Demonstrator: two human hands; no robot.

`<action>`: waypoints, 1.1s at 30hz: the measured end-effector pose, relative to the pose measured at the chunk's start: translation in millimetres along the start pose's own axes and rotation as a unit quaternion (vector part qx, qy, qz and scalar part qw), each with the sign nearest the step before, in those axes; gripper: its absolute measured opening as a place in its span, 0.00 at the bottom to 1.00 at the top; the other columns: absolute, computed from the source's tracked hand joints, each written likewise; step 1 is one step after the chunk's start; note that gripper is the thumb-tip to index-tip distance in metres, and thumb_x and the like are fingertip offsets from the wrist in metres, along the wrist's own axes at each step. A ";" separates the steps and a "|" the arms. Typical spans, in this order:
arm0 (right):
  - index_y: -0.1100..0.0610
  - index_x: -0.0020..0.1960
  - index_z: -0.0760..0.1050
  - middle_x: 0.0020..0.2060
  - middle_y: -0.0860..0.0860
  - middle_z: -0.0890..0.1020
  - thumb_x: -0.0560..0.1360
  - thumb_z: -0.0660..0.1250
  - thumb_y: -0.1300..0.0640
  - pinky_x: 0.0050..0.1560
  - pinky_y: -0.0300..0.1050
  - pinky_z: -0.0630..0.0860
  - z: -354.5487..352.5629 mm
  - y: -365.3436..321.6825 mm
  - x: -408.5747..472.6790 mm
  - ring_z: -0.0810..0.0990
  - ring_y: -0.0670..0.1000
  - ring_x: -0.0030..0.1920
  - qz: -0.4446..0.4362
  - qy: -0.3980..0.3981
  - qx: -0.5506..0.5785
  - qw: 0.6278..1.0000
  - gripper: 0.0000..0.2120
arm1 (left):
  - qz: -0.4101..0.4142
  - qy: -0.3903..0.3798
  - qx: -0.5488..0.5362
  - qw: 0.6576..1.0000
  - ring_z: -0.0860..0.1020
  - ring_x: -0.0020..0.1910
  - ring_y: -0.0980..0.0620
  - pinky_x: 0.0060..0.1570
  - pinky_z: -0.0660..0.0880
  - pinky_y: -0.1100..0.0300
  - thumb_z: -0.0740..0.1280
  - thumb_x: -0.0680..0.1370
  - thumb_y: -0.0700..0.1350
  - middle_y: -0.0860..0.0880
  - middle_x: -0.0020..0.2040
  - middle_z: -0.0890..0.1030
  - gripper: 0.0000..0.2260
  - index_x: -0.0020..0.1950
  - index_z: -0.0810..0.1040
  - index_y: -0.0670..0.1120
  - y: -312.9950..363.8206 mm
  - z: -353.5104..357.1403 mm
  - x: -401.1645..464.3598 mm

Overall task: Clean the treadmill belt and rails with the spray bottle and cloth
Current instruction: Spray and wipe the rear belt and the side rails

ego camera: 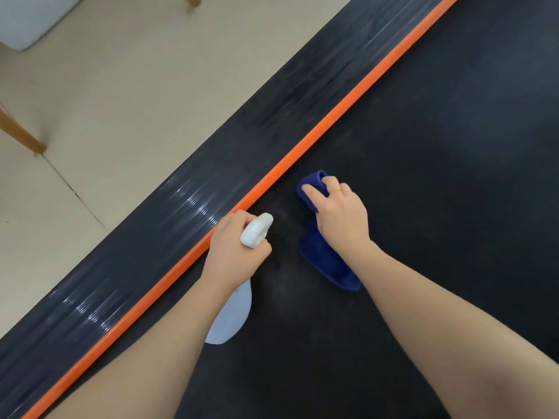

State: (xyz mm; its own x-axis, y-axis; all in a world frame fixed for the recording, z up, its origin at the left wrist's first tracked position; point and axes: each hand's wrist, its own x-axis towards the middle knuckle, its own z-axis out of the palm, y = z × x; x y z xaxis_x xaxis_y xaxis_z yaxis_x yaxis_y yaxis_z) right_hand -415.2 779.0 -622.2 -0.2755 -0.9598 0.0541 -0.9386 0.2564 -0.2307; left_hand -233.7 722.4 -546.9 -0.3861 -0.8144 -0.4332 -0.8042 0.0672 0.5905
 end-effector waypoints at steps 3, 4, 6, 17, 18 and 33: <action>0.58 0.54 0.80 0.48 0.63 0.79 0.55 0.76 0.70 0.30 0.46 0.73 -9.4 16.6 -48.6 0.76 0.59 0.33 0.002 -0.002 0.009 1.000 0.27 | -0.032 0.023 -0.008 0.999 0.74 0.43 0.49 0.41 0.73 0.55 0.68 0.71 0.36 0.50 0.39 0.73 0.05 0.42 0.74 0.43 1.1 -8.1 4.5; 0.59 0.53 0.80 0.48 0.63 0.79 0.55 0.76 0.70 0.29 0.46 0.73 -12.5 19.5 -56.9 0.76 0.60 0.33 0.013 -0.005 0.009 1.000 0.27 | -0.040 0.027 -0.008 0.999 0.75 0.43 0.48 0.41 0.75 0.54 0.68 0.71 0.36 0.46 0.41 0.74 0.05 0.45 0.74 0.39 1.4 -10.8 5.8; 0.59 0.52 0.80 0.47 0.62 0.79 0.55 0.77 0.70 0.28 0.44 0.72 -10.8 13.0 -44.5 0.76 0.59 0.33 0.022 0.000 0.013 1.000 0.27 | -0.041 0.029 -0.013 0.999 0.75 0.42 0.48 0.37 0.74 0.55 0.69 0.72 0.35 0.44 0.42 0.74 0.06 0.47 0.74 0.38 -0.2 -13.9 9.3; 0.59 0.67 0.72 0.60 0.64 0.74 0.68 0.69 0.69 0.39 0.51 0.75 -27.8 7.7 -55.0 0.76 0.62 0.47 0.070 -0.119 0.002 0.990 0.28 | -0.051 0.018 -0.092 0.994 0.72 0.43 0.54 0.35 0.66 0.62 0.68 0.73 0.38 0.51 0.45 0.73 0.11 0.48 0.67 0.48 -4.6 -20.8 -8.8; 0.58 0.69 0.68 0.63 0.62 0.71 0.72 0.65 0.68 0.45 0.52 0.74 -30.4 3.6 -48.3 0.74 0.61 0.53 0.077 -0.142 -0.001 0.987 0.26 | -0.046 0.011 -0.094 0.994 0.73 0.44 0.53 0.35 0.66 0.63 0.68 0.73 0.39 0.51 0.47 0.73 0.12 0.49 0.67 0.49 -3.3 -21.7 -10.5; 0.58 0.56 0.73 0.50 0.55 0.72 0.74 0.64 0.59 0.31 0.45 0.65 -41.2 10.3 -65.2 0.69 0.55 0.38 0.174 -0.151 0.042 0.972 0.11 | -0.014 -0.104 -0.077 0.991 0.73 0.43 0.57 0.38 0.70 0.64 0.66 0.74 0.38 0.49 0.49 0.76 0.10 0.54 0.73 0.45 -3.2 -27.4 -7.1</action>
State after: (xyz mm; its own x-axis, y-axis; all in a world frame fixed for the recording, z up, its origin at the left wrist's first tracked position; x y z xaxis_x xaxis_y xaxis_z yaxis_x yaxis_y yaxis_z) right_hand -415.5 849.0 -588.0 -0.4872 -0.8101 -0.3261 -0.7759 0.5729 -0.2640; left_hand -216.1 712.3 -527.1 -0.4626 -0.6770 -0.5724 -0.7434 -0.0556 0.6665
